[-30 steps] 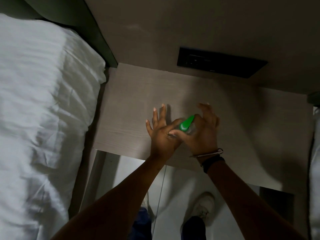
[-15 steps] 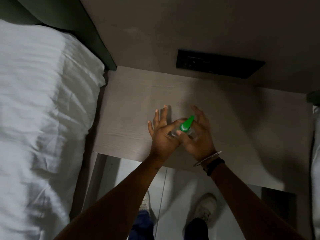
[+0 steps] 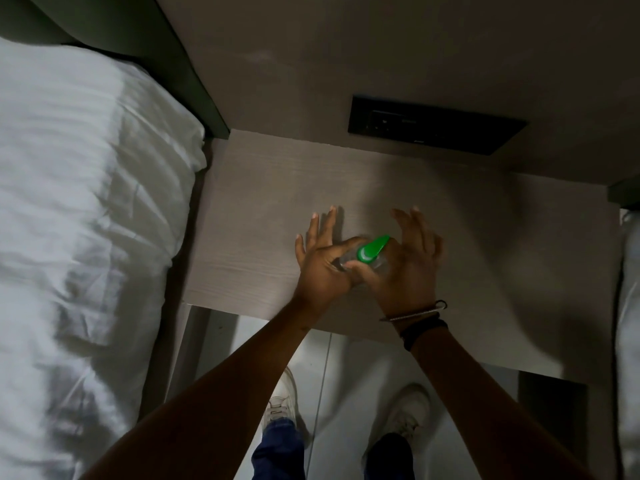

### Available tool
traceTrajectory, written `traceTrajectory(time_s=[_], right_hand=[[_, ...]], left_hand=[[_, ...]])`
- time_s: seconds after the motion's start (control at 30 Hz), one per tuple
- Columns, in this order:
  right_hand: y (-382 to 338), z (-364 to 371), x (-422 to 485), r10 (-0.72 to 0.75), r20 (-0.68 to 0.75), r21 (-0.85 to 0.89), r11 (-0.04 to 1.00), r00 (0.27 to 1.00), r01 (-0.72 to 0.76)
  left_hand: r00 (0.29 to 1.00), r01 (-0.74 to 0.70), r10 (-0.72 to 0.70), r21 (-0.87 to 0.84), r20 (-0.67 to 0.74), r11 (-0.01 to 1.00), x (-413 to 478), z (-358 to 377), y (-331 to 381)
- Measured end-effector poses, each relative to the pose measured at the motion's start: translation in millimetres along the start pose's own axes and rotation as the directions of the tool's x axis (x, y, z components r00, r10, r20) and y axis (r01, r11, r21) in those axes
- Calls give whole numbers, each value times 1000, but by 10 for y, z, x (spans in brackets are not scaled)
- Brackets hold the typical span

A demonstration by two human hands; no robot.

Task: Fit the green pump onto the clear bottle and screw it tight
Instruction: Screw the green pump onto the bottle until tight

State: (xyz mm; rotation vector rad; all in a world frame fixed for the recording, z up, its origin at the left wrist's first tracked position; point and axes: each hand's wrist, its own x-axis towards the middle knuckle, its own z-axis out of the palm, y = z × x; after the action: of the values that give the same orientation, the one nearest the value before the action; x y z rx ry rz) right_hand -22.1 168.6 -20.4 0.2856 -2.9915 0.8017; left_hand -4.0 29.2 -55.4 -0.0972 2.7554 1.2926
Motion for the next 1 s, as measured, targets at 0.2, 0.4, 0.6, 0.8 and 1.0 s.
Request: traceTrajectory(time_s=[0.2, 0.4, 0.6, 0.8, 1.0], right_hand=[[62, -49, 62, -102, 160, -2, 995, 982, 104], [-5, -39, 76, 27, 11, 42, 999, 1000, -28], [14, -27, -17, 43, 44, 299, 953, 998, -54], [17, 40, -48, 143, -56, 231, 965, 988, -126], [146, 19, -88, 63, 67, 360, 929, 996, -83]], left_hand=[[1000, -10, 10, -18, -5, 1000, 8, -4, -28], [999, 0, -1, -2, -36, 1000, 6, 27, 22], [999, -33, 33, -30, 24, 999, 28, 15, -31], [999, -13, 15, -43, 33, 999, 102, -6, 11], [987, -8, 23, -94, 159, 996, 132, -79, -20]])
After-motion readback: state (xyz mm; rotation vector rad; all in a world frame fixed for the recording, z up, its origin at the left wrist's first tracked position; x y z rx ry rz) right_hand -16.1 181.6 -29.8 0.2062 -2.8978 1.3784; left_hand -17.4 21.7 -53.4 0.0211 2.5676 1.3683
